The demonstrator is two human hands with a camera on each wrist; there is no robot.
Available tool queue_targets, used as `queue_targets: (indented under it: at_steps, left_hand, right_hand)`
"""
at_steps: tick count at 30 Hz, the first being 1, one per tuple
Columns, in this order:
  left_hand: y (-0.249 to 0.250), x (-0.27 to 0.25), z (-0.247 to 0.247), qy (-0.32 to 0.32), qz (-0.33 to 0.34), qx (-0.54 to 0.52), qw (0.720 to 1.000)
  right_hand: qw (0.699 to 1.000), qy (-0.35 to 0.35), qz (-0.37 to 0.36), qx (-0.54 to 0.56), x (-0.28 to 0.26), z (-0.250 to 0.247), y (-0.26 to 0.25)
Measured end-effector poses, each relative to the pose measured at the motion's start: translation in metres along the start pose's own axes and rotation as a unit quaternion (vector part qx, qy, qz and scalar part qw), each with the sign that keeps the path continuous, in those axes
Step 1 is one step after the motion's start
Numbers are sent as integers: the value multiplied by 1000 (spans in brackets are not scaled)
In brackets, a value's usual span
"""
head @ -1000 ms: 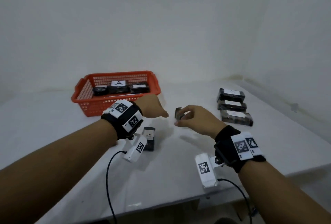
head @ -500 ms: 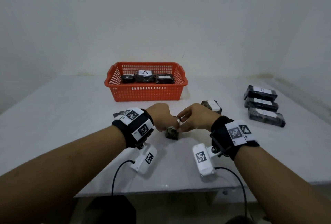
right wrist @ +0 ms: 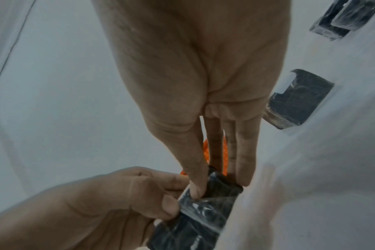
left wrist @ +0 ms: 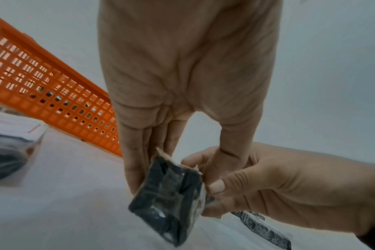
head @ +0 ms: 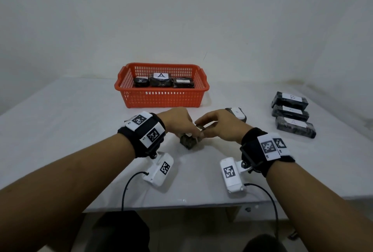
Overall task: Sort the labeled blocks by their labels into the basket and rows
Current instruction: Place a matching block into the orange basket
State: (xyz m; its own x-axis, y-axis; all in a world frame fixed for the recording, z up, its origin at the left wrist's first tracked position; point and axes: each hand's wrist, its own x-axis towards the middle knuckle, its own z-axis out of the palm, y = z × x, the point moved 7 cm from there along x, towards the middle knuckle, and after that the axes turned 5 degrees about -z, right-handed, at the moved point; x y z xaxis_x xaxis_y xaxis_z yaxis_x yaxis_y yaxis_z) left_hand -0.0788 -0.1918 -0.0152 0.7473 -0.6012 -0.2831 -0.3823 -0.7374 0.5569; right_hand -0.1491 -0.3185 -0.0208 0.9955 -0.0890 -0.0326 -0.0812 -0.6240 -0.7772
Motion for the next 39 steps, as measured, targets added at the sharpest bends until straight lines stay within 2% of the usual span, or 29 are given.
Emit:
queue_targets:
  at_steps: [6, 9, 13, 17, 19, 25, 29, 32, 36, 39]
  left_hand:
    - [-3, -8, -16, 39, 60, -137, 988]
    - [-10, -11, -19, 52, 76, -186, 978]
    - [-14, -17, -23, 73, 103, -214, 969]
    - [-16, -23, -24, 55, 117, -247, 960]
    - [-20, -23, -22, 47, 114, -273, 954]
    - [-22, -24, -15, 26, 107, -337, 935]
    - [-21, -27, -19, 54, 117, -329, 935]
    - [-20, -29, -18, 55, 127, -313, 940]
    - [-20, -31, -10, 14, 132, -367, 921]
    - [-23, -32, -11, 31, 123, -385, 914]
  right_hand:
    - [991, 103, -8, 88, -8, -16, 1]
    - [981, 132, -16, 143, -12, -18, 2]
    - [972, 114, -18, 206, -10, -7, 6]
    - [960, 91, -33, 261, -12, 1, 4]
    - [955, 109, -36, 275, -12, 0, 5]
    - [946, 161, -41, 279, -12, -2, 6]
    - [940, 134, -32, 312, -13, 5, 6]
    - [946, 133, -39, 294, -15, 8, 6]
    - [946, 154, -48, 281, -18, 4, 8]
    - [940, 139, -45, 307, -19, 6, 12]
